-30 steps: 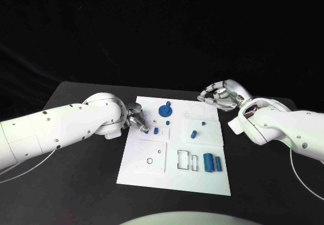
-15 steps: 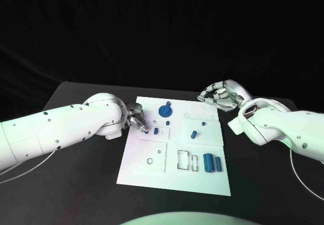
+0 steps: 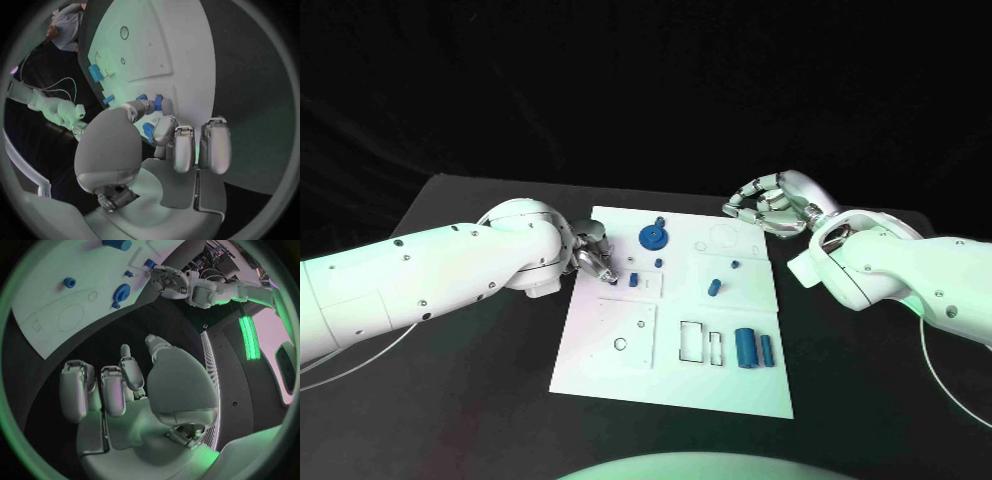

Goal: Assemble the parts on the task board

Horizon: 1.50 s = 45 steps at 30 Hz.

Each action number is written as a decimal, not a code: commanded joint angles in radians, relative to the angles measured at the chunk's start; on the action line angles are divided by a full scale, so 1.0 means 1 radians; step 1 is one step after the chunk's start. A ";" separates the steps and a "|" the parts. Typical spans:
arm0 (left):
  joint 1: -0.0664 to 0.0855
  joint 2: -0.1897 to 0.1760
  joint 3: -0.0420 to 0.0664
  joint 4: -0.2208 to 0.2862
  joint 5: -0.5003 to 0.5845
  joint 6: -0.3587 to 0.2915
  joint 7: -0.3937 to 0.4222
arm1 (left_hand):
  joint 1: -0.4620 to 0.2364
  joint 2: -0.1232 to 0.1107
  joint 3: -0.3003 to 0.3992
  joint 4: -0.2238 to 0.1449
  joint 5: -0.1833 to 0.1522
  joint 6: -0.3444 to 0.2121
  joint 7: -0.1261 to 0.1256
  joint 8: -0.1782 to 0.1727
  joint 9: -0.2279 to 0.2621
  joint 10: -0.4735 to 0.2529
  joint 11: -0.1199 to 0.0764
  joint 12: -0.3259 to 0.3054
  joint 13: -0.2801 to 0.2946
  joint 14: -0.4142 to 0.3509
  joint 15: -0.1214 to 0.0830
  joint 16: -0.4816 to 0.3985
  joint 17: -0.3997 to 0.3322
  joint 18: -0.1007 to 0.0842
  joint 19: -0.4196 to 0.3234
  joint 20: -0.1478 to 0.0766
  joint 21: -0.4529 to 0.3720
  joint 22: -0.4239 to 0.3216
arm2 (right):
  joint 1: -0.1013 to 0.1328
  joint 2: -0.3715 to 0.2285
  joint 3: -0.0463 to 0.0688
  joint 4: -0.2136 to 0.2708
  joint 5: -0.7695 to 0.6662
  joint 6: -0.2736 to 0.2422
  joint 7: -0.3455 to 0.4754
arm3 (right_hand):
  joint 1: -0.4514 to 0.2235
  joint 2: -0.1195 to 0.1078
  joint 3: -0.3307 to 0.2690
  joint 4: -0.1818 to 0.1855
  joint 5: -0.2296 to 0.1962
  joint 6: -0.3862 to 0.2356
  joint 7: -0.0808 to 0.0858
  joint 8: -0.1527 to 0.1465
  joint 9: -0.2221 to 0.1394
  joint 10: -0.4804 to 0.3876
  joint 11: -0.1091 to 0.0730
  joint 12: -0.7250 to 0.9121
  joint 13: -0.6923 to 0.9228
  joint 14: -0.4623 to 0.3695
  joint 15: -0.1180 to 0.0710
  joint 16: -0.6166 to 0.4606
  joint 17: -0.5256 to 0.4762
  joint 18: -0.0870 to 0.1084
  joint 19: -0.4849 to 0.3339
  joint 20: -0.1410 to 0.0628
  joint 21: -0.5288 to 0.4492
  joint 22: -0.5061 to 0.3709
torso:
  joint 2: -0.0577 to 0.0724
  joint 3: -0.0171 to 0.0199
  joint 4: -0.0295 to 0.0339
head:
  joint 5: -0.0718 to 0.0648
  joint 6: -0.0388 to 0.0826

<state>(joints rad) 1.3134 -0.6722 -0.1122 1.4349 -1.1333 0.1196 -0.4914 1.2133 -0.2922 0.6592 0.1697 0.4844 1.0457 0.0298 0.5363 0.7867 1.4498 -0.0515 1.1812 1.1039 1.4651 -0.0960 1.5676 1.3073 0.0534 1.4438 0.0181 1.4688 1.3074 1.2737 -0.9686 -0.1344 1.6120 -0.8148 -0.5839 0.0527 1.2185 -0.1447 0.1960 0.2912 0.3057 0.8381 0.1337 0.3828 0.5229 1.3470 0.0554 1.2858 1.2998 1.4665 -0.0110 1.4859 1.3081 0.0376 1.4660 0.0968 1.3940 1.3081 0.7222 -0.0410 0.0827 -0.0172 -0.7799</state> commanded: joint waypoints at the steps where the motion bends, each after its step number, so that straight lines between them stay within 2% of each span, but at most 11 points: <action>1: -0.007 0.004 -0.005 0.007 -0.029 0.024 -0.001 | 0.013 0.004 0.105 -0.111 0.004 0.017 -0.009 0.005 0.000 0.005 0.000 -0.001 -0.002 0.106 -0.001 0.003 0.263 -0.008 0.007 -0.001 0.007 0.072 | -0.001 0.000 0.000 0.001 -0.005 0.001 0.009 | -0.009 0.005 -0.006 0.001 0.004 -0.007 0.002 0.004 0.001 -0.006 -0.001 -0.003 -0.001 0.061 -0.006 -0.004 0.075 0.008 0.006 -0.008 -0.004 0.150 | 0.000 0.0000 -0.0004 | 0.000 0.000; 12: -0.007 0.004 -0.005 0.007 -0.016 0.023 -0.002 | 0.005 0.009 0.103 -0.106 0.003 0.018 -0.008 0.004 -0.001 0.006 0.001 0.000 0.002 0.106 -0.001 0.003 0.263 -0.007 0.005 -0.001 0.006 0.070 | -0.001 0.000 0.000 0.000 -0.005 0.001 0.008 | -0.010 0.006 -0.006 0.001 0.006 -0.008 0.002 0.004 0.001 -0.006 -0.001 -0.003 -0.001 0.061 -0.006 -0.005 0.075 0.008 0.006 -0.008 -0.004 0.150 | 0.000 0.0002 -0.0002 | -0.001 0.000; 19: -0.007 0.004 -0.005 0.004 0.003 0.025 -0.002 | -0.071 0.023 0.037 -0.034 -0.015 0.025 -0.021 0.002 -0.004 0.007 -0.006 -0.003 0.003 0.106 -0.005 0.003 0.263 -0.007 0.004 -0.003 0.004 0.069 | -0.001 -0.001 0.000 0.000 -0.005 0.001 0.008 | -0.013 0.008 -0.007 0.001 0.009 -0.008 0.002 0.005 0.002 -0.006 -0.001 -0.003 -0.001 0.061 -0.007 -0.005 0.075 0.008 0.005 -0.008 -0.006 0.149 | 0.000 0.0004 -0.0005 | -0.002 0.000; 21: -0.007 0.004 -0.005 0.003 0.007 0.029 -0.003 | -0.114 0.027 -0.004 0.008 -0.019 0.033 -0.023 0.002 -0.006 0.007 -0.007 -0.003 0.005 0.106 -0.006 0.003 0.263 -0.007 0.004 -0.005 0.003 0.069 | 0.000 -0.002 0.000 0.000 -0.005 0.001 0.008 | -0.015 0.009 -0.008 0.001 0.011 -0.008 0.002 0.005 0.002 -0.007 -0.001 -0.004 -0.003 0.061 -0.007 -0.005 0.074 0.008 0.006 -0.008 -0.005 0.150 | 0.000 0.0008 -0.0005 | -0.002 -0.001; 25: -0.007 0.004 -0.005 0.001 0.010 0.032 -0.004 | -0.143 0.032 -0.057 0.050 -0.021 0.039 -0.025 -0.001 -0.011 0.006 -0.009 -0.003 0.007 0.106 -0.009 0.003 0.263 -0.006 0.004 -0.008 0.002 0.068 | 0.000 -0.002 0.000 0.000 -0.005 0.002 0.008 | -0.015 0.009 -0.008 0.001 0.011 -0.008 0.002 0.005 0.002 -0.007 -0.001 -0.004 -0.003 0.061 -0.007 -0.005 0.074 0.008 0.006 -0.008 -0.005 0.150 | 0.000 0.0005 -0.0008 | -0.002 -0.001; 45: -0.007 0.005 -0.005 -0.010 0.017 0.010 -0.005 | -0.155 0.043 -0.144 0.113 -0.024 0.044 -0.025 -0.009 -0.017 0.004 -0.009 -0.007 0.009 0.106 -0.011 0.003 0.263 -0.006 0.005 -0.010 0.000 0.068 | 0.000 -0.001 0.000 -0.001 -0.007 0.003 0.005 | -0.021 0.011 -0.012 0.001 0.013 -0.009 0.002 0.006 0.002 -0.007 -0.001 -0.005 -0.003 0.061 -0.007 -0.006 0.073 0.009 0.004 -0.008 -0.009 0.148 | 0.000 0.0002 -0.0010 | -0.003 0.000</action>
<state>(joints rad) 1.3080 -0.6692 -0.1167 1.4250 -1.1258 0.1257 -0.4947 1.0663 -0.2478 0.5207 0.2832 0.4644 1.0886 0.0002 0.5342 0.7704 1.4602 -0.0618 1.1809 1.1120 1.4688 -0.0998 1.5675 1.3073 0.0536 1.4473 0.0144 1.4687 1.3074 1.2737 -0.9704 -0.1344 1.6110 -0.8151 -0.5845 0.0525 1.2091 -0.1353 0.1906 0.2912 0.3157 0.8350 0.1368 0.3827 0.5235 1.3470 0.0554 1.2858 1.2982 1.4665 -0.0110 1.4858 1.3076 0.0376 1.4660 0.0968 1.3879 1.3076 0.7228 -0.0406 0.0820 -0.0208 -0.7810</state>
